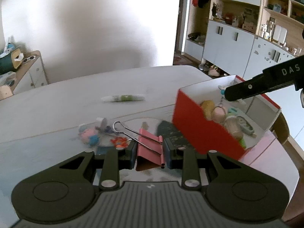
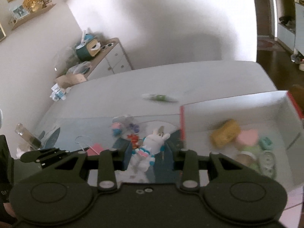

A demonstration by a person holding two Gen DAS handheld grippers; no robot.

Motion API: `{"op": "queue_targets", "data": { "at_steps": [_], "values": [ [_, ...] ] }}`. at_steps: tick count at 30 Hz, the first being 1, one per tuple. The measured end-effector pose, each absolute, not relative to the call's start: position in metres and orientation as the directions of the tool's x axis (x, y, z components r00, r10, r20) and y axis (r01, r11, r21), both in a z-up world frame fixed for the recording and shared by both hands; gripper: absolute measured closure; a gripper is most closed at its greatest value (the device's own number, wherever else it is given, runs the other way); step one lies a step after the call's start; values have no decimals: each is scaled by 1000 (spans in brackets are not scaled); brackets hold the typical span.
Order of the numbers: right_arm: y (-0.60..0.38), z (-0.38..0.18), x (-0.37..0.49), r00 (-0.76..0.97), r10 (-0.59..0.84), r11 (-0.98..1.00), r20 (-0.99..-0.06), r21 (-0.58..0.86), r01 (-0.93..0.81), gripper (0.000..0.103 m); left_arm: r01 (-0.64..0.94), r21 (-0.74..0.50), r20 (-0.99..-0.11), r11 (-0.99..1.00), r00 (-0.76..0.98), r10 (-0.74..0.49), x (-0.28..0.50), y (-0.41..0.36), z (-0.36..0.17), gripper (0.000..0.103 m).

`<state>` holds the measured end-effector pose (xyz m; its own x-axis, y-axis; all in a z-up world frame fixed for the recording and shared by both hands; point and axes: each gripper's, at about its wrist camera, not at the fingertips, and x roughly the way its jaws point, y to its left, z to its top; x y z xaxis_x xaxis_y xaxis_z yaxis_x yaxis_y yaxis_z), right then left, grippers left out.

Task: Organize rigid objects
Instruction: 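Carry the binder clip and bunny keychain into the red box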

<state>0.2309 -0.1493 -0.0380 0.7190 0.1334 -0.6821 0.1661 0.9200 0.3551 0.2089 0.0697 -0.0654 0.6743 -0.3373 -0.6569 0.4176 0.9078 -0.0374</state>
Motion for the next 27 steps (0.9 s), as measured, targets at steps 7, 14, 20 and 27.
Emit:
{"op": "queue_targets", "data": {
  "at_steps": [7,14,20,27],
  "values": [
    [-195,-39,199,732,92,915,-675,347,205,67,436,-28,-655,900,672,-345,203,22,-59,74],
    [-238,-47,174,730,63,913,-680,335,233,67,475,-10,-650,880,665,-367,198,-31,-53,74],
    [-267,-55,160,726,42,913,-687,322,252,67,503,8,-656,864,655,-375,206,-75,-54,74],
    [-295,-69,152,721,30,912,-692,313,263,67,508,24,-705,861,619,-346,231,-117,-69,74]
  ]
}}
